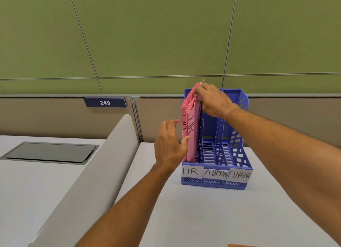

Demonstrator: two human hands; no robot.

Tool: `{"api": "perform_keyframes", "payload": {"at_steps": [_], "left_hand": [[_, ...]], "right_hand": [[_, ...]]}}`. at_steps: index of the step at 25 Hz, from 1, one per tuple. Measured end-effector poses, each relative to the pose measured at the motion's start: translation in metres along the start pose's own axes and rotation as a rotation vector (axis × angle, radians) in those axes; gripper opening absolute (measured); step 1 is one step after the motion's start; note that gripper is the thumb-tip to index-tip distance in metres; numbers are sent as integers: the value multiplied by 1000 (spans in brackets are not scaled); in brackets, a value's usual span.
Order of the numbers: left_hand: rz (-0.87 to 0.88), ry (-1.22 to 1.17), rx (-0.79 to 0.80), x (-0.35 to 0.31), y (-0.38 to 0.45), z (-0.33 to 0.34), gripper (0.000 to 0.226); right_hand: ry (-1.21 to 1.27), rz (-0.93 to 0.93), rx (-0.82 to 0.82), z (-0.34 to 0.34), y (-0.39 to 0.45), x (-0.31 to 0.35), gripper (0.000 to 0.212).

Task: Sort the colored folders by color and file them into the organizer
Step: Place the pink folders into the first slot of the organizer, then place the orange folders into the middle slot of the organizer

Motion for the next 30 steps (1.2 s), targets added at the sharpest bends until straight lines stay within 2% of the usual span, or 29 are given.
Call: {"api": "perform_keyframes", "payload": {"at_steps": [6, 9, 13, 20, 30], "left_hand": [[12, 73, 21, -3, 2, 3, 74], [71, 136, 37, -9, 2, 1, 83], [63, 223, 98, -14, -1, -6, 95], [69, 377, 98, -15, -16, -38, 99], [131, 404, 192, -12, -86, -74, 103]], "right_hand": [[-54, 114, 117, 3, -13, -4, 66], [-55, 157, 68, -4, -22, 0, 68], [-85, 179, 11, -12, -39, 11, 70], [-69, 231, 8, -25, -91, 46, 78], [-81, 333, 58, -29, -189, 109, 88]]}}
Point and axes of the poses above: each hand's wrist, its own y-axis towards the middle knuckle, its own z-axis out of the palm, x = y × z, the point moved 5 cm from there along y, towards the middle knuckle, and after that the axes turned 10 degrees about -z, right-handed, at the moved point
